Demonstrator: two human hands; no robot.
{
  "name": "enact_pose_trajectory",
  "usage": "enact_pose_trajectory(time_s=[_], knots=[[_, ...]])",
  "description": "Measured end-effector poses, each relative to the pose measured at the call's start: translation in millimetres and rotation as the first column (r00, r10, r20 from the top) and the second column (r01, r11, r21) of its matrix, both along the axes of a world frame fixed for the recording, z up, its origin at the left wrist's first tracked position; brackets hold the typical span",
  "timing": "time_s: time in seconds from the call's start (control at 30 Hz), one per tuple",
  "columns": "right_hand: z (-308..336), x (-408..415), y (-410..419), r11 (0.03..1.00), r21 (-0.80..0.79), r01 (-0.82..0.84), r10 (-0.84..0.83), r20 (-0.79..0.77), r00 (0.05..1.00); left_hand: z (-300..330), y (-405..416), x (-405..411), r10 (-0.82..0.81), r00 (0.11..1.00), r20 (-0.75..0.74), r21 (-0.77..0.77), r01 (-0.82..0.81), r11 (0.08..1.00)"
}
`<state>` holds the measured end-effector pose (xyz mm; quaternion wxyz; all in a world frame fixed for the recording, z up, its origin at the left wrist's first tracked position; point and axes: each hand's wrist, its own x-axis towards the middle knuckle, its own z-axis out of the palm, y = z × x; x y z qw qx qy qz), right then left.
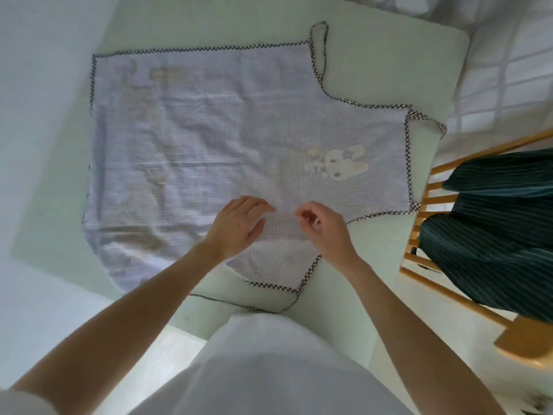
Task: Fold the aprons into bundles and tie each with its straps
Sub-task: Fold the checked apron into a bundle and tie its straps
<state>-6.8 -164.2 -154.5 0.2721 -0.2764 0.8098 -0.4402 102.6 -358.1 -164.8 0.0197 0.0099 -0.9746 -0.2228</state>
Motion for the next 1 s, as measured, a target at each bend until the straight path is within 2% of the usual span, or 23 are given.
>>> enact_pose_trajectory(time_s=[0.07,0.13,0.23,0.3,0.37,0.43,0.57,0.63,0.77,0.9,1.0], knots=[[-2.6,46.0,-5.2,0.995,0.028,-0.099,0.098,0.024,0.995,1.5,-1.5,37.3,-0.083,0.995,-0.048,-0.012,0.082,0.997],[-9.2,77.1,-4.9,0.981,0.075,-0.180,0.185,-0.055,0.981,1.9,-3.1,67.2,-0.108,0.991,-0.084,0.013,0.110,0.994],[-20.9,114.1,-3.3,0.894,0.357,-0.271,0.381,-0.289,0.878,-1.1,-7.8,113.3,-0.102,0.993,-0.061,0.012,0.103,0.995],[-25.0,126.5,-2.2,0.858,0.445,-0.258,0.432,-0.351,0.831,-8.7,-10.4,139.6,-0.037,0.998,0.046,-0.035,0.039,0.999],[-26.8,127.8,-1.3,0.865,0.440,-0.241,0.431,-0.407,0.805,-13.9,-11.6,153.8,0.028,0.982,0.187,-0.110,-0.007,0.994],[-24.9,125.6,-1.6,0.874,0.413,-0.256,0.436,-0.434,0.788,-15.5,-11.7,157.1,0.069,0.968,0.241,-0.132,-0.038,0.991],[0.1,125.9,-0.7,0.926,0.313,-0.213,0.302,-0.273,0.913,-14.9,-12.3,156.6,0.161,0.968,0.194,-0.118,-0.140,0.983],[11.5,120.5,2.6,0.947,0.270,-0.173,0.250,-0.284,0.926,-16.8,-16.1,154.5,0.210,0.962,0.173,-0.140,-0.188,0.972],[26.7,108.0,4.5,0.953,0.275,-0.126,0.220,-0.344,0.913,-13.3,-29.0,159.5,0.230,0.960,0.161,-0.106,-0.215,0.971],[23.3,100.5,14.8,0.914,0.397,-0.086,0.305,-0.530,0.791,-2.6,-42.6,181.7,0.283,0.957,0.065,-0.038,-0.281,0.959],[12.9,107.3,27.3,0.928,0.358,0.099,0.119,-0.538,0.835,1.9,-56.3,207.8,0.350,0.936,0.041,-0.038,-0.349,0.936]])
